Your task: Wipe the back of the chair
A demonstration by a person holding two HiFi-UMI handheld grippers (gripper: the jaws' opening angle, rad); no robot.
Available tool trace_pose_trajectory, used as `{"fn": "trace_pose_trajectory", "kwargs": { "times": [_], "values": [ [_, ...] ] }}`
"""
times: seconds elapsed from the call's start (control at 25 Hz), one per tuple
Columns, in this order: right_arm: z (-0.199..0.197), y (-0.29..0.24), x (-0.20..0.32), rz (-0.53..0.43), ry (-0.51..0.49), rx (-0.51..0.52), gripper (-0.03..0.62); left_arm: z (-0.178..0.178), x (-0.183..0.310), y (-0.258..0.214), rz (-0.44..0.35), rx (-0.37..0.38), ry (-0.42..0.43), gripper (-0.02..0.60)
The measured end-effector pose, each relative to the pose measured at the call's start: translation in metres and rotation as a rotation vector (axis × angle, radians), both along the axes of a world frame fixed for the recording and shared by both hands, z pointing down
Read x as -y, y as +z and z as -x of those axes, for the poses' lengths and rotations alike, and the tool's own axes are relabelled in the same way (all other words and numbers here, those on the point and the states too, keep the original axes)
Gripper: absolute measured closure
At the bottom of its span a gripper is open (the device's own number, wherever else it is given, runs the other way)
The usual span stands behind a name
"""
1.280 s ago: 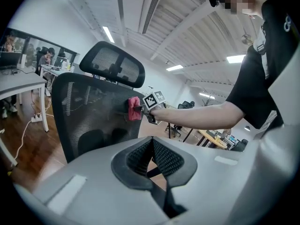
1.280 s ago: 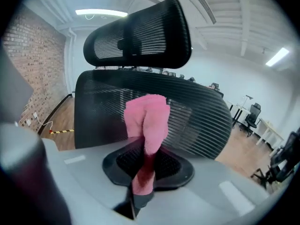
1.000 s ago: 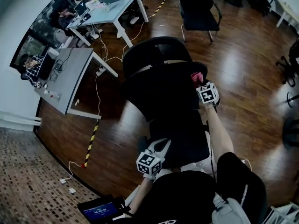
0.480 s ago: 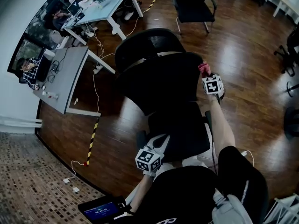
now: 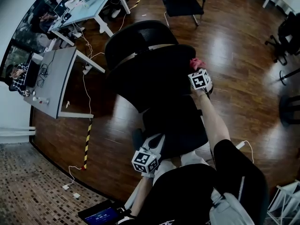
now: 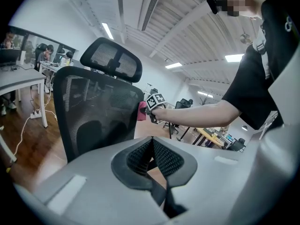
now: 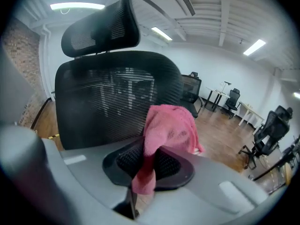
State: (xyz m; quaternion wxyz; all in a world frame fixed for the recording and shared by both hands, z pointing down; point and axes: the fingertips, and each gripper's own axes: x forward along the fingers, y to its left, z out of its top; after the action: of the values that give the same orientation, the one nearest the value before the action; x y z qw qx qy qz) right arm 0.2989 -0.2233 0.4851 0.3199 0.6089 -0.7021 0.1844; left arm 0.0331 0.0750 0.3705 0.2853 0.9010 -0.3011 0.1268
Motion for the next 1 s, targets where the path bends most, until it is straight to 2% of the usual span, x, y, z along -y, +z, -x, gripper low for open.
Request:
{"fn": "trace_pose_trajectory", "kwargs": {
  "times": [0.32,0.6,0.76,1.0],
  "values": [
    [0.089,0.003,0.006,-0.002,-0.131,-0.042,0.551,0.024,-0.005,0.004,0.004,-0.023,-0.003,0.588],
    [0.166,0.001,0.006,-0.003,-0.222,-0.06,0.551,0.07,-0.008,0.011,0.007,-0.024,-0.034,0.588],
    [0.21,0.008,0.006,-0.003,-0.281,-0.074,0.551,0.095,-0.008,0.014,0.038,-0.01,-0.057,0.588],
    [0.265,0.012,0.003,0.002,-0.344,-0.088,0.551,0.127,-0.005,0.012,0.015,-0.036,-0.096,0.588]
  ]
}}
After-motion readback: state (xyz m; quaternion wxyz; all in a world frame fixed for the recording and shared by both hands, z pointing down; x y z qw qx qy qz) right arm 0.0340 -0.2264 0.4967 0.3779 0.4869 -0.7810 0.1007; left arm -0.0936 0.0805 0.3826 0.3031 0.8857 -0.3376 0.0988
